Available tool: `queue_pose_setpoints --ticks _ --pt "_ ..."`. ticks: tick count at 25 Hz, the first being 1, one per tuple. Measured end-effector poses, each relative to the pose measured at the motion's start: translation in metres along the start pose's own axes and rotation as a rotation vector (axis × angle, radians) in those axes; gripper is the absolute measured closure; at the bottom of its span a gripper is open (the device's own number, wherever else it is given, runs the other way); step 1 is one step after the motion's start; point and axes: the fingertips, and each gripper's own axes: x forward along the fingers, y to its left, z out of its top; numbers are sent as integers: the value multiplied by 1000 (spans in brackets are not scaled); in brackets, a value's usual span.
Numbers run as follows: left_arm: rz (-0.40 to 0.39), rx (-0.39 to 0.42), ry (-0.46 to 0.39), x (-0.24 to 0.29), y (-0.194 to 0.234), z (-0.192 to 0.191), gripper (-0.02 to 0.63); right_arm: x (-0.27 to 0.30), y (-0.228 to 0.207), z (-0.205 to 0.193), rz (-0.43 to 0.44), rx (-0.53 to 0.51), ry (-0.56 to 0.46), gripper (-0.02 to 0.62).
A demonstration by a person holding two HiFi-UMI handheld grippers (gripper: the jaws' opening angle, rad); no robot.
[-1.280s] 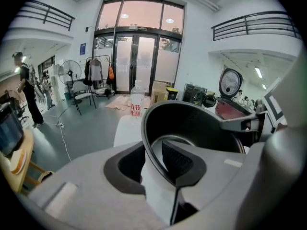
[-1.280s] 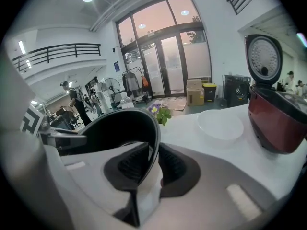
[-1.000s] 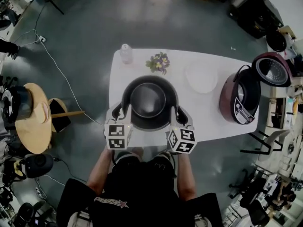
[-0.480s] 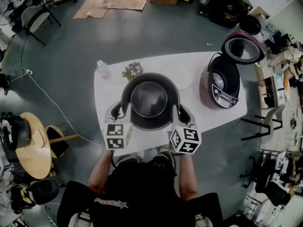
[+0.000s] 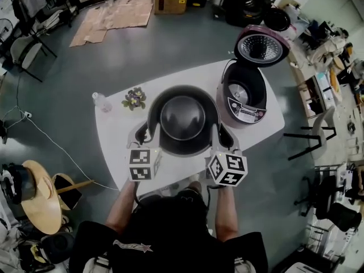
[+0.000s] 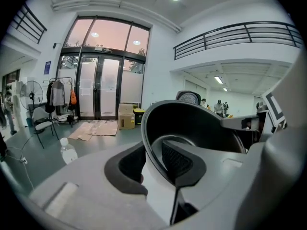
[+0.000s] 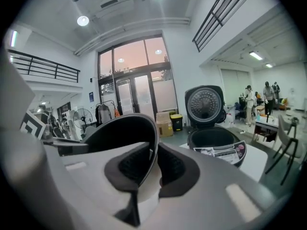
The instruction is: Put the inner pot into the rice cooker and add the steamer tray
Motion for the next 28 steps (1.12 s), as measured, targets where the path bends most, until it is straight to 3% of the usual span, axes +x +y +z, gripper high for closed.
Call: queue_pose_setpoints --ticks 13,28 --pt "-23 39 -68 84 -98 77 492 16 -126 72 -25 16 -91 539" --pt "-43 69 -108 183 -171 136 497 59 -239 120 -51 37 -126 540"
